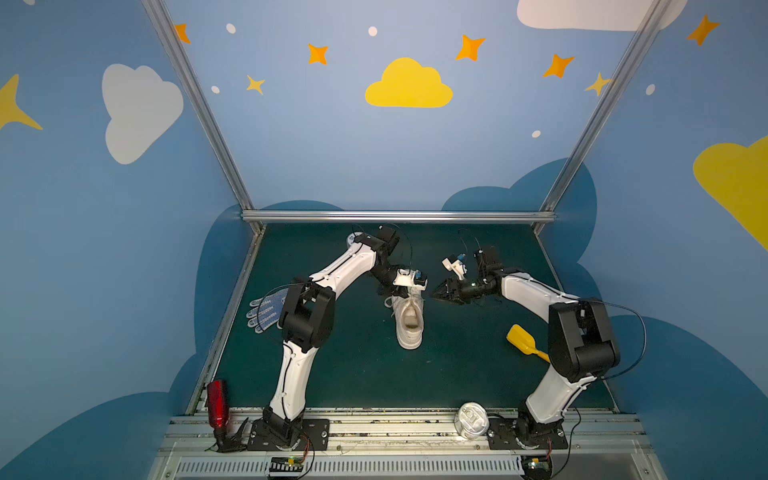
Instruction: Tie the shoes
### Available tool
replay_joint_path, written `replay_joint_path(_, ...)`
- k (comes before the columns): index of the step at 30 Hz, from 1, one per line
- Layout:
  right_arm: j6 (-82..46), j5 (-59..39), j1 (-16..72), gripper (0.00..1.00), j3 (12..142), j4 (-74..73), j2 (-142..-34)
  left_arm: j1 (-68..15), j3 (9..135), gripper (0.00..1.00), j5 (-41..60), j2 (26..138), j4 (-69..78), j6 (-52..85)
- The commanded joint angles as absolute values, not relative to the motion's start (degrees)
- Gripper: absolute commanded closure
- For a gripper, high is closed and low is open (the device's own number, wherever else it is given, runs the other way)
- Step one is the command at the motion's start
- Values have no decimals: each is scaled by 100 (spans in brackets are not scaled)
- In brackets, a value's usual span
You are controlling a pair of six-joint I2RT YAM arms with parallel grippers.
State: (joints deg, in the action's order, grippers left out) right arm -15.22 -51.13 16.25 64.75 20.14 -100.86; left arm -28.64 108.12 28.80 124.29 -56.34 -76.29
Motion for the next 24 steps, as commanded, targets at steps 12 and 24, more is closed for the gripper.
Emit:
replay_joint_path(12, -2750, -5435, 1606, 51, 5985, 298, -10827, -2868, 10464, 97, 3182, 12486, -5409, -7506)
replay_joint_path(24, -3643, -5907, 1652, 67, 5823, -818, -11267, -2849, 10299, 97, 3174, 12371, -5300, -7440)
